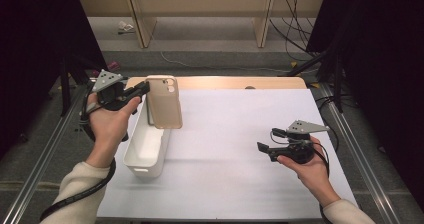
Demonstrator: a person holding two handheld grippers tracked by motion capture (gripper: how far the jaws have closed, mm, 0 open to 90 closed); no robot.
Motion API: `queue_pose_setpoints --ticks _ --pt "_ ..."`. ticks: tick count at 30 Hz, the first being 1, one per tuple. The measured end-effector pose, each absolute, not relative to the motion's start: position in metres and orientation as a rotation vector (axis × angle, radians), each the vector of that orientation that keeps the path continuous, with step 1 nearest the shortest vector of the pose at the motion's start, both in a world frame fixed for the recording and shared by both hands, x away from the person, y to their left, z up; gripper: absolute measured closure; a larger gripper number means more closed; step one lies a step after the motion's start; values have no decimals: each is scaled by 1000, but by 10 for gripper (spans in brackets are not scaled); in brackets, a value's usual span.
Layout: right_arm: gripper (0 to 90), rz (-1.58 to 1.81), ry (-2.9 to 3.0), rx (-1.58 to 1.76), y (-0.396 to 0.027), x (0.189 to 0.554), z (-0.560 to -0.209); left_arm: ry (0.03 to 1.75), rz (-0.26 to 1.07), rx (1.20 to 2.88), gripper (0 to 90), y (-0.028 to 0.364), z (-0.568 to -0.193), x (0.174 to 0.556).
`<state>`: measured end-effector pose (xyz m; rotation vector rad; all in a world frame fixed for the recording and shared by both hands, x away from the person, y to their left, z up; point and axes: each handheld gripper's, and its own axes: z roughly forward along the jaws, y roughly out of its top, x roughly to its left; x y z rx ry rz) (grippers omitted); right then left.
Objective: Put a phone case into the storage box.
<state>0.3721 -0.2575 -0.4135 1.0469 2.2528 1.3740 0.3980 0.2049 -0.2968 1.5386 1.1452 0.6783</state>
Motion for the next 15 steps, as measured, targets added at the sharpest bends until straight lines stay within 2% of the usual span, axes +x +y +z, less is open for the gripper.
queue_pose_setpoints --ticks 15 --pt "204 1374 2254 1046 -258 372 -414 1174 706 1546 857 224 -299 404"
